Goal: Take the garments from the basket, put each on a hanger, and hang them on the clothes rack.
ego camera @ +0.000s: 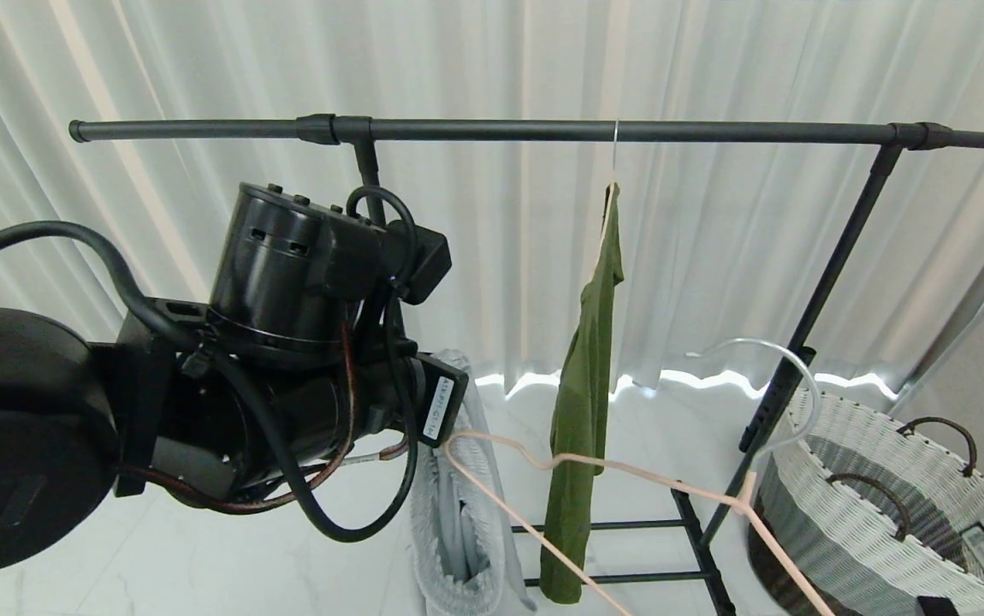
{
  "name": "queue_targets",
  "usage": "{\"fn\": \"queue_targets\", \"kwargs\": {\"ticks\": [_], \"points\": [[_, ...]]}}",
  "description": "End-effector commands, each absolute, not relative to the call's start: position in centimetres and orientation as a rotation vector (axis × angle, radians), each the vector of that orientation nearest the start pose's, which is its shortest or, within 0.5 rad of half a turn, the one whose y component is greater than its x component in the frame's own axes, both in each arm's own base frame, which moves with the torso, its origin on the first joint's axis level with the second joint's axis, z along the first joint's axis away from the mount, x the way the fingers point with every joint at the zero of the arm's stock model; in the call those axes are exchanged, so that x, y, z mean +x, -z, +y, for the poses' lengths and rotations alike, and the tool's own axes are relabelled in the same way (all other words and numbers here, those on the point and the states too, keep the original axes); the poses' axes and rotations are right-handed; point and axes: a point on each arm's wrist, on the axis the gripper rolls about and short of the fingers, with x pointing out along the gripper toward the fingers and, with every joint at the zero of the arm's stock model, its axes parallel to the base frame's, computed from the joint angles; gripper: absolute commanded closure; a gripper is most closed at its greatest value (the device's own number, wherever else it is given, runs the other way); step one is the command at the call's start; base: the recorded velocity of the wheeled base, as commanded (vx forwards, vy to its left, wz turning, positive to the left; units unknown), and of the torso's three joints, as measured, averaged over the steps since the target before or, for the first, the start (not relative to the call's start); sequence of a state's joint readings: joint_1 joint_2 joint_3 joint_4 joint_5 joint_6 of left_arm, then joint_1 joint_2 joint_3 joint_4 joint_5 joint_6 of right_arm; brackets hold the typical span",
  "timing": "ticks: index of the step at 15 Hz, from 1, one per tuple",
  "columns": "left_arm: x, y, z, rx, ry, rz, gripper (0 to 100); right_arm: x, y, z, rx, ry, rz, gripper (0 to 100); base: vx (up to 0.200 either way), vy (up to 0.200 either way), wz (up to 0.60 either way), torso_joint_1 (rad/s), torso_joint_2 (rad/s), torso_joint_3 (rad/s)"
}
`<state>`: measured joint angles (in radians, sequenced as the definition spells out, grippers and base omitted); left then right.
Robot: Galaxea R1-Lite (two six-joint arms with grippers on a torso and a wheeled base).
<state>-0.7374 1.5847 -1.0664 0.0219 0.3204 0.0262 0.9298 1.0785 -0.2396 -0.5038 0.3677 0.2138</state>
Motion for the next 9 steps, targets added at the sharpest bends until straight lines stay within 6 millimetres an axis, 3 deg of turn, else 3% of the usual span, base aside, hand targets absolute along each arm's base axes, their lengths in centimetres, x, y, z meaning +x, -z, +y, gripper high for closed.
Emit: {"fn": "queue_targets", "kwargs": {"ticks": [1,3,9], "points": [[21.4,-22.6,-18.2,0.307,0.388,0.468,100,9.0,-14.6,13.2,0.069,-1.214,0.501,100,0.000,0.000,0.00,0.000,0.00,0.000],[22.5,-22.2,-18.0,0.335,0.261,0.468,100,9.8,-14.5,14.1,0.067,-1.173,0.486,100,0.000,0.000,0.00,0.000,0.00,0.000],[22.1,-22.7,-17.8,0.322,0.250,0.454,100,11.0,-14.7,15.9,0.078,-1.167,0.420,100,0.000,0.000,0.00,0.000,0.00,0.000]]}}
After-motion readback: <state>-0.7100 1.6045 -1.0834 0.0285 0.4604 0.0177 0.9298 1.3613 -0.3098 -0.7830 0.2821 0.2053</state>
